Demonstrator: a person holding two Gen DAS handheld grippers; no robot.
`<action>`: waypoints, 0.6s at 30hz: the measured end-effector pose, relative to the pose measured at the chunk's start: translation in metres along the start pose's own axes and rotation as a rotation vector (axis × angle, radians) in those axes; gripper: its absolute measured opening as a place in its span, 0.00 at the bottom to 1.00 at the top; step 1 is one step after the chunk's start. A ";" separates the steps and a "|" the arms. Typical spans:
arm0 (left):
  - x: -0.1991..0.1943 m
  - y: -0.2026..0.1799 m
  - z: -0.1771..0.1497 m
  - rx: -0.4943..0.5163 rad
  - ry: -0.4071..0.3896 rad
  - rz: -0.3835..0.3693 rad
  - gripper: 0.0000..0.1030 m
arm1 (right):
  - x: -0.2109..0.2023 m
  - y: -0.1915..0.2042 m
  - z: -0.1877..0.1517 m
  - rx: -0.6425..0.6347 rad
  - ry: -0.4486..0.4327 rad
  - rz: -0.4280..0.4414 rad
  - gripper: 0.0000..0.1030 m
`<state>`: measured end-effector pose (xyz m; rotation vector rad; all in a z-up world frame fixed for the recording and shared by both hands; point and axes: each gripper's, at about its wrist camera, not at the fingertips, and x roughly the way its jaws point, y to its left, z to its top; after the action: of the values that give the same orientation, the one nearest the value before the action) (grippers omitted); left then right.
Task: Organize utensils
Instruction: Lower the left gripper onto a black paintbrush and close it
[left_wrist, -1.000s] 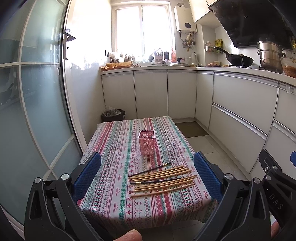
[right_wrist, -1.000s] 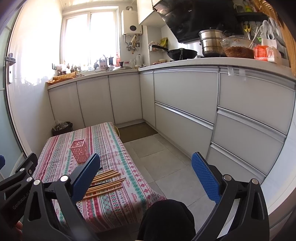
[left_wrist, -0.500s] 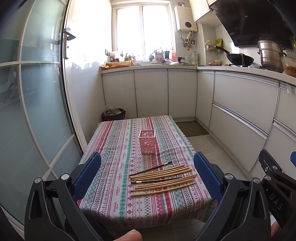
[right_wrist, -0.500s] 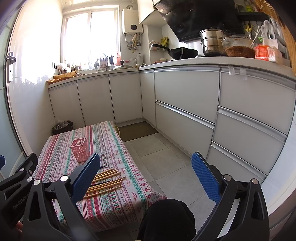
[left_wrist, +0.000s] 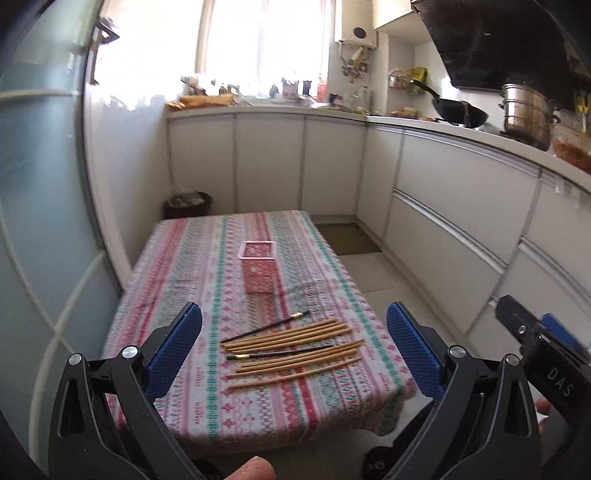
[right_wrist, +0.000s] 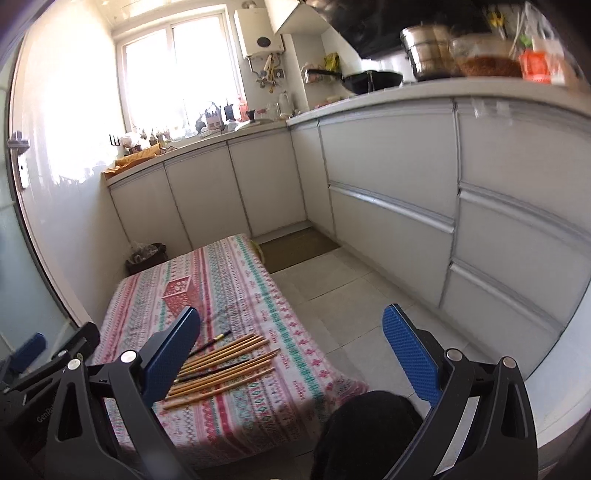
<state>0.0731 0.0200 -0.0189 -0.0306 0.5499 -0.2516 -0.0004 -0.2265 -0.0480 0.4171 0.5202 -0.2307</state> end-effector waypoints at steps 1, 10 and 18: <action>0.015 0.008 0.010 -0.011 0.043 -0.069 0.93 | 0.015 -0.008 0.004 0.049 0.055 0.040 0.93; 0.237 0.009 0.021 0.229 0.715 -0.123 0.93 | 0.145 -0.072 -0.006 0.288 0.368 0.071 0.93; 0.370 0.012 -0.018 0.237 1.029 -0.038 0.85 | 0.219 -0.073 -0.011 0.273 0.472 0.158 0.93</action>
<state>0.3703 -0.0583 -0.2255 0.3367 1.5384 -0.3633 0.1567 -0.3100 -0.1948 0.7836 0.9192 -0.0471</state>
